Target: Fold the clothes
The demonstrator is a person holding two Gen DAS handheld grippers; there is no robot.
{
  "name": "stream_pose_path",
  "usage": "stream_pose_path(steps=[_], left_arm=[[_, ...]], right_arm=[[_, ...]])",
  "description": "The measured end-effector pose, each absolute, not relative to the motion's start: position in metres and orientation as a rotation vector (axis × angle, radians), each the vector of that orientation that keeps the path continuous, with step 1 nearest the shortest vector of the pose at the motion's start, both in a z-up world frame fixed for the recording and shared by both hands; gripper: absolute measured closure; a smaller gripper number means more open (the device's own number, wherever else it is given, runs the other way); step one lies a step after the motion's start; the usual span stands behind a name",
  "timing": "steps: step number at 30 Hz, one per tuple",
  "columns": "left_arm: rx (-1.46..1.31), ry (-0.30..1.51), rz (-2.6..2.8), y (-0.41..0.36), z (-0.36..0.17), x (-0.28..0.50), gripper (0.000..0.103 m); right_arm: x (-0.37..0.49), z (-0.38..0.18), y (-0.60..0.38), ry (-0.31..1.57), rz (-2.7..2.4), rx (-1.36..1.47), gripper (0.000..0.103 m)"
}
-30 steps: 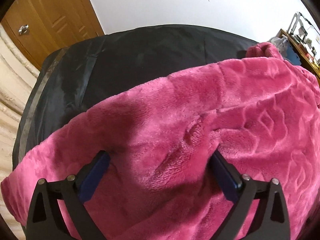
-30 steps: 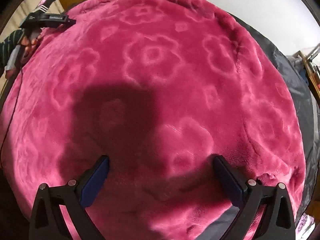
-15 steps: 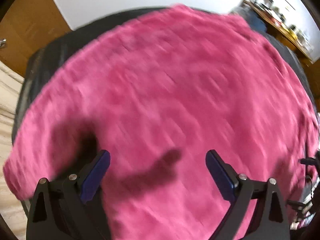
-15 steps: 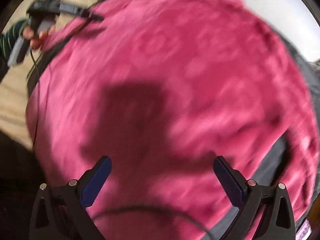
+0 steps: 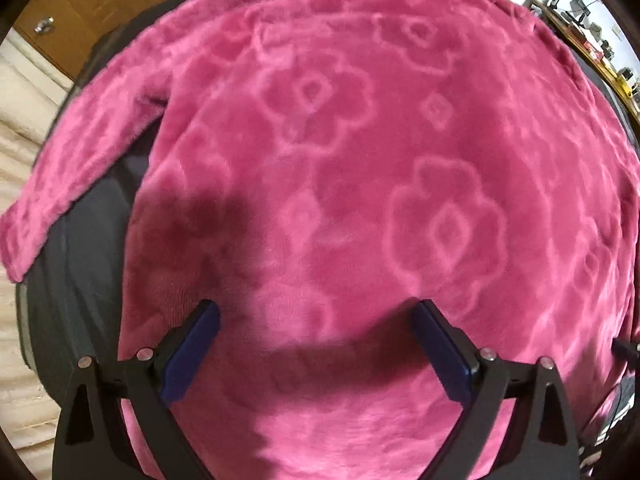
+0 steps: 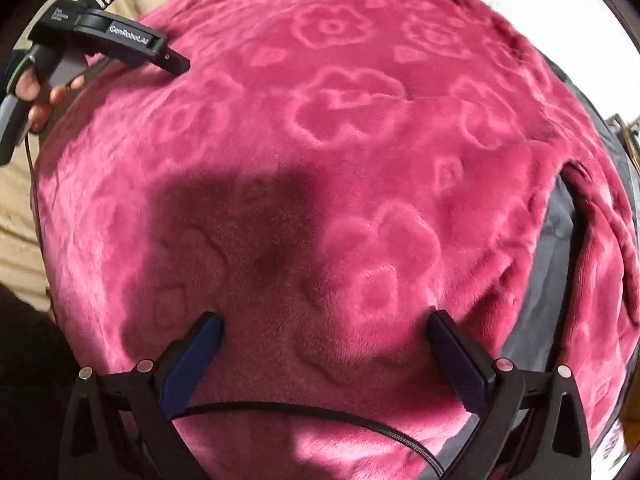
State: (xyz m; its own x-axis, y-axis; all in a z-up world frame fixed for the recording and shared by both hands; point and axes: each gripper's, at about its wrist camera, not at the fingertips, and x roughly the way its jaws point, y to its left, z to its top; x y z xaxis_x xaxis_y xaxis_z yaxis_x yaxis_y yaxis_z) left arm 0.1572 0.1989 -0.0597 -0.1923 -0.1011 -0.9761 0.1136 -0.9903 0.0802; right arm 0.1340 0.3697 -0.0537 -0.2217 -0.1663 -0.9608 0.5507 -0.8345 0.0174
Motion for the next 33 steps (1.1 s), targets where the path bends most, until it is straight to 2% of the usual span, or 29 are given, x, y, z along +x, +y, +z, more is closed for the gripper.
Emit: stream_pose_path(steps=[3, 6, 10, 17, 19, 22, 30, 33], left_arm=[[1.864, -0.003, -2.381, 0.223, -0.045, 0.159, 0.004], [1.857, -0.030, -2.434, 0.251, -0.034, 0.162, 0.004], [1.879, -0.074, -2.481, 0.306, -0.023, 0.149, 0.004], [1.973, -0.137, -2.486, 0.329, -0.051, 0.155, 0.004], [1.992, -0.158, -2.487, 0.340, -0.054, 0.154, 0.004], [1.990, -0.196, -2.492, 0.352, -0.055, 0.154, 0.004], [1.970, -0.235, -2.518, 0.362, -0.047, 0.159, 0.004], [1.958, -0.222, -2.504, 0.368, -0.035, 0.180, 0.004]], right_arm=[[0.134, -0.050, 0.379, 0.362, -2.133, 1.568, 0.000], [0.135, -0.035, 0.406, 0.137, -2.181, 1.569, 0.000], [0.154, -0.005, 0.468, -0.058, -2.342, 1.519, 0.000], [0.211, 0.015, 0.612, -0.426, -2.705, 1.622, 0.003], [0.221, 0.015, 0.643, -0.475, -2.755, 1.670, 0.006], [0.230, 0.013, 0.666, -0.522, -2.782, 1.697, 0.007], [0.214, -0.016, 0.676, -0.551, -2.749, 1.698, 0.007], [0.206, -0.025, 0.680, -0.568, -2.738, 1.700, 0.010]])
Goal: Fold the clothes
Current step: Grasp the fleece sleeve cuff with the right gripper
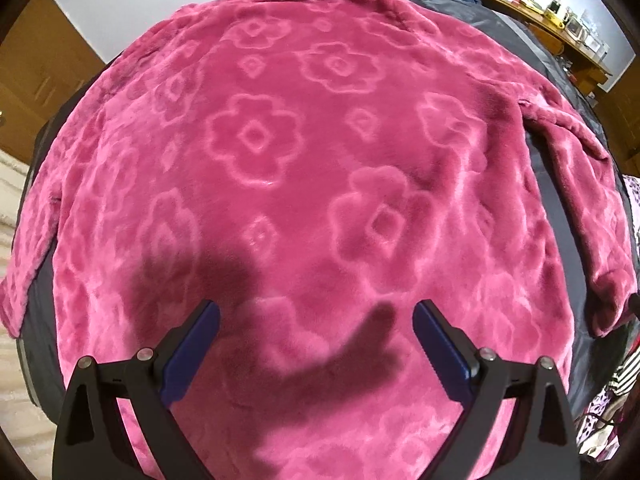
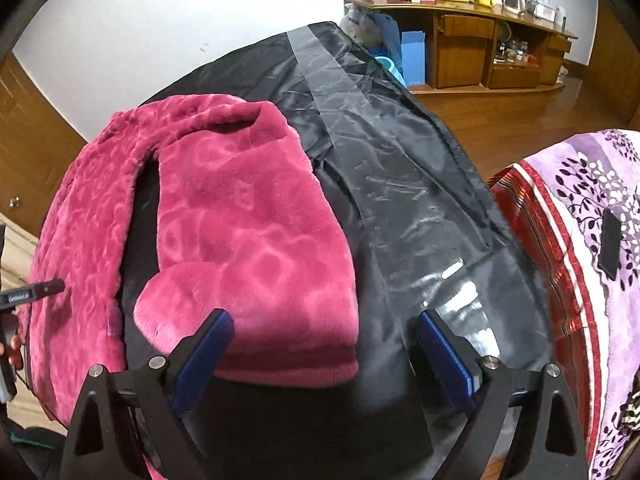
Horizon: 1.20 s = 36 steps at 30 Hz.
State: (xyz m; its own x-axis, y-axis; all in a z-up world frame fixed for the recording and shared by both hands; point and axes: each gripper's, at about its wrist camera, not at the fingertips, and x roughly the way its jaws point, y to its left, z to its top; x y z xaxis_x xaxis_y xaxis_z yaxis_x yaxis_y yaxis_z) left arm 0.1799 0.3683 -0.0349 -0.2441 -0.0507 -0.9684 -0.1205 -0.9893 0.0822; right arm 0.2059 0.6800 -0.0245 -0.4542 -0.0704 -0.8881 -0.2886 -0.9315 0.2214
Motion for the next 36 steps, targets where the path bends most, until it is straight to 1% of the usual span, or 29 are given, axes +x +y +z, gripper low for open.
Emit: stream_pose_path(steps=[2, 4, 6, 8, 9, 10, 11, 12, 15, 20, 24, 31, 36], left_arm=[[-1.921, 0.201, 2.444, 0.363, -0.036, 0.183, 0.004], [-1.943, 0.181, 2.454, 0.357, -0.037, 0.186, 0.004], [-1.958, 0.165, 2.461, 0.352, -0.039, 0.187, 0.004], [-1.971, 0.145, 2.461, 0.349, -0.039, 0.188, 0.004], [-1.976, 0.137, 2.460, 0.349, -0.040, 0.189, 0.004], [-1.978, 0.134, 2.458, 0.349, -0.040, 0.189, 0.004], [-1.979, 0.136, 2.455, 0.350, -0.040, 0.189, 0.004], [-1.980, 0.137, 2.452, 0.350, -0.040, 0.189, 0.004], [-1.987, 0.149, 2.442, 0.353, -0.042, 0.190, 0.004], [-1.997, 0.157, 2.426, 0.359, -0.046, 0.192, 0.004], [-2.002, 0.167, 2.413, 0.365, -0.047, 0.195, 0.004], [-2.024, 0.159, 2.397, 0.365, -0.050, 0.204, 0.004], [-2.045, 0.126, 2.397, 0.359, -0.051, 0.209, 0.004]], right_arm=[[0.201, -0.028, 0.678, 0.520, 2.526, -1.574, 0.016], [0.197, -0.029, 0.674, 0.483, 2.529, -1.580, 0.025], [0.195, -0.028, 0.669, 0.444, 2.532, -1.589, 0.030], [0.193, -0.028, 0.666, 0.421, 2.530, -1.597, 0.041], [0.192, -0.027, 0.665, 0.419, 2.532, -1.602, 0.052], [0.192, -0.028, 0.664, 0.419, 2.533, -1.608, 0.058], [0.192, -0.028, 0.663, 0.415, 2.533, -1.614, 0.060], [0.192, -0.027, 0.661, 0.408, 2.537, -1.616, 0.066], [0.194, -0.021, 0.658, 0.422, 2.562, -1.611, 0.072], [0.199, -0.002, 0.646, 0.456, 2.688, -1.579, 0.072], [0.193, -0.010, 0.638, 0.503, 2.711, -1.609, 0.072], [0.185, -0.029, 0.650, 0.780, 2.676, -1.604, 0.072], [0.181, -0.033, 0.654, 0.865, 2.636, -1.600, 0.071]])
